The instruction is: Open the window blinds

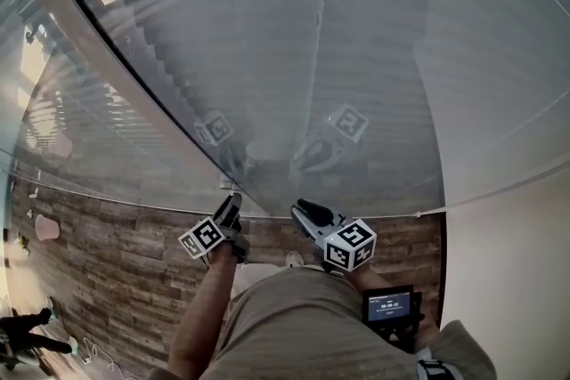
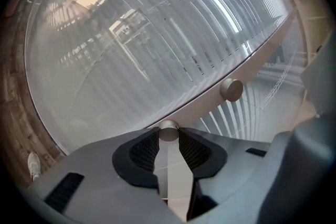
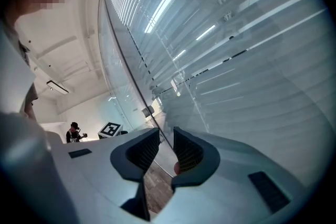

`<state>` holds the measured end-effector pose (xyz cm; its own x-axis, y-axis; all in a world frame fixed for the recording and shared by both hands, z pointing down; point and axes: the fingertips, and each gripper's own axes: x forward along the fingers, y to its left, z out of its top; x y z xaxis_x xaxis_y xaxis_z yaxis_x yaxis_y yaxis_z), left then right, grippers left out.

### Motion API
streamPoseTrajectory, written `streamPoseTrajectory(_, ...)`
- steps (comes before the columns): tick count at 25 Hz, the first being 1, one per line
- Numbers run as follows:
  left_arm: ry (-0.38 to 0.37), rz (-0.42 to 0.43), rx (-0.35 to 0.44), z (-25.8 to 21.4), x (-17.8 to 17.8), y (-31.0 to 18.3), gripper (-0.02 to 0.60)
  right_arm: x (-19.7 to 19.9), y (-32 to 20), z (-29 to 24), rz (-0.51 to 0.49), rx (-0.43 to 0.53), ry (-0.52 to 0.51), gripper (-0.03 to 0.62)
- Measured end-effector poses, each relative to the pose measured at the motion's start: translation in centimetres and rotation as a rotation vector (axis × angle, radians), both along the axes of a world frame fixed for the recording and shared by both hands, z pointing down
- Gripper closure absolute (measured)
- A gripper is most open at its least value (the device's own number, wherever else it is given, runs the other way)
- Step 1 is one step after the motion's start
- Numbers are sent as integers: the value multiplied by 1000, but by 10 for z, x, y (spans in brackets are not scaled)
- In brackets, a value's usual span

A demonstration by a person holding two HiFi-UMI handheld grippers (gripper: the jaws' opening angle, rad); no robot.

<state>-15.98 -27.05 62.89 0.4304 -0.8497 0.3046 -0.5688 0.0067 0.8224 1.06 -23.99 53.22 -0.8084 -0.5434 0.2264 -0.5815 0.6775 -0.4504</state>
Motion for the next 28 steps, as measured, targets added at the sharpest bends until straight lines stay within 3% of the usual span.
streamPoseTrajectory(22,456,-71,24,-1,1,1,451,-1,10,4,2,-22,7,503)
streamPoseTrajectory(28,678,-144,-9,2,1,3,451,-1,13,5,1,-26,11,503)
